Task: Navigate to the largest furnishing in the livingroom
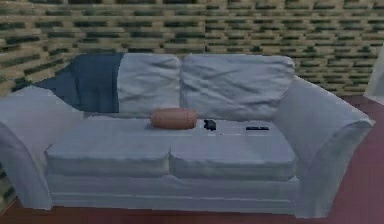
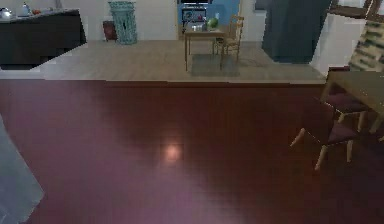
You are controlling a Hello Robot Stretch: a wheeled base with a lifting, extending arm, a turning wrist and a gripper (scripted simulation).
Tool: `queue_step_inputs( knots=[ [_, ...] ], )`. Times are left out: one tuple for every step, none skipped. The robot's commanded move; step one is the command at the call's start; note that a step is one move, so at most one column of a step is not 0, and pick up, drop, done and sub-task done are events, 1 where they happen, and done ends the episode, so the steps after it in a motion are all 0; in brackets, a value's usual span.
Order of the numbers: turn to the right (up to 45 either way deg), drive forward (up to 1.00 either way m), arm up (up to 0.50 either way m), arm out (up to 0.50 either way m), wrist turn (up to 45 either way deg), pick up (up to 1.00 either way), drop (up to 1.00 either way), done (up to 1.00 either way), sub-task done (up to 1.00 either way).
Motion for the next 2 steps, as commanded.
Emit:
queue_step_inputs(
  knots=[
    [0.0,0.4,0.0,0.0,0.0,0.0,0.0,0.0,0.0],
    [0.0,0.0,0.0,0.0,0.0,0.0,0.0,1.0,0.0]
  ],
)
